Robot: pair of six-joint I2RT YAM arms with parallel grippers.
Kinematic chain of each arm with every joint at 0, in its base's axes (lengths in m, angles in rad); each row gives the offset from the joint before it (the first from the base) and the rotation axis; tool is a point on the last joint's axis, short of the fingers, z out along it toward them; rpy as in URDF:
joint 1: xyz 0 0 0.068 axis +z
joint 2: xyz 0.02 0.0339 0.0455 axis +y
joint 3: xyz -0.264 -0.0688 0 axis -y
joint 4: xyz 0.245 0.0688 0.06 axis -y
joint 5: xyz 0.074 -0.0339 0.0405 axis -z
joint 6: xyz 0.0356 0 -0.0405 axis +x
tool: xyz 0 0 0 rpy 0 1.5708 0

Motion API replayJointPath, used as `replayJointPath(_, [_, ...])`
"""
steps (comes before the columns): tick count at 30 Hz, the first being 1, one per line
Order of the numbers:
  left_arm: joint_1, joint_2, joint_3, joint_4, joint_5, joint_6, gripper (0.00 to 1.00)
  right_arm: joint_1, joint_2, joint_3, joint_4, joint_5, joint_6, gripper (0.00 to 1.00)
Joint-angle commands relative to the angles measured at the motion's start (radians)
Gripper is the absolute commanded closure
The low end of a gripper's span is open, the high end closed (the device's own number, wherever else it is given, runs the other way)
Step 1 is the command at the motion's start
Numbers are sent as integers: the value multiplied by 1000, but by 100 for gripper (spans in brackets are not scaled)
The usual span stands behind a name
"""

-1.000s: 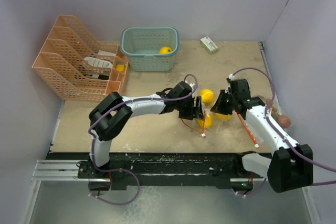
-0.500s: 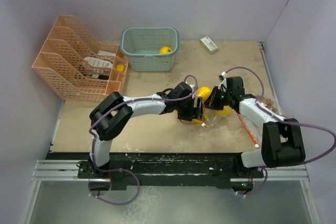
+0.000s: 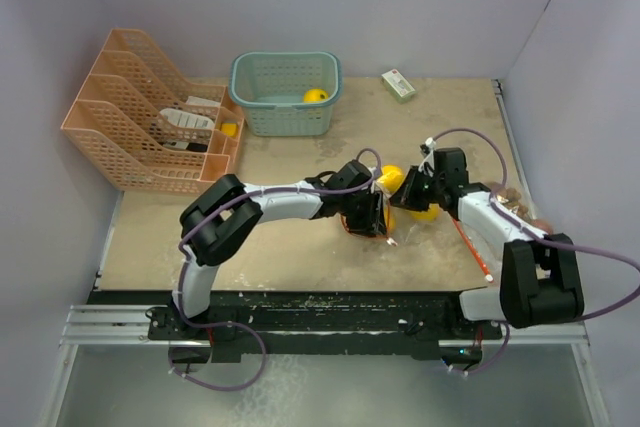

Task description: Open the zip-top bag and remove the fake food

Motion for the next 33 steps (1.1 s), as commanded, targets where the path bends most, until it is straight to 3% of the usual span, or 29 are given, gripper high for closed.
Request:
replayJointPath(1, [4, 14, 55, 52, -35, 15, 51, 20, -63, 23, -206, 127, -39, 100])
replayJointPath(8, [6, -25, -20, 54, -51, 10, 34, 2, -133, 83, -271, 250, -46, 94])
replayJointPath(18, [6, -70, -28, 60, -96, 30, 7, 2, 10, 52, -164, 150, -101, 100])
replayJointPath(26, [6, -83, 36, -17, -208, 44, 4, 4, 97, 61, -43, 64, -98, 100])
replayJointPath(33, [6, -76, 100, -142, -376, 28, 4, 7, 102, -20, 101, -174, -72, 100])
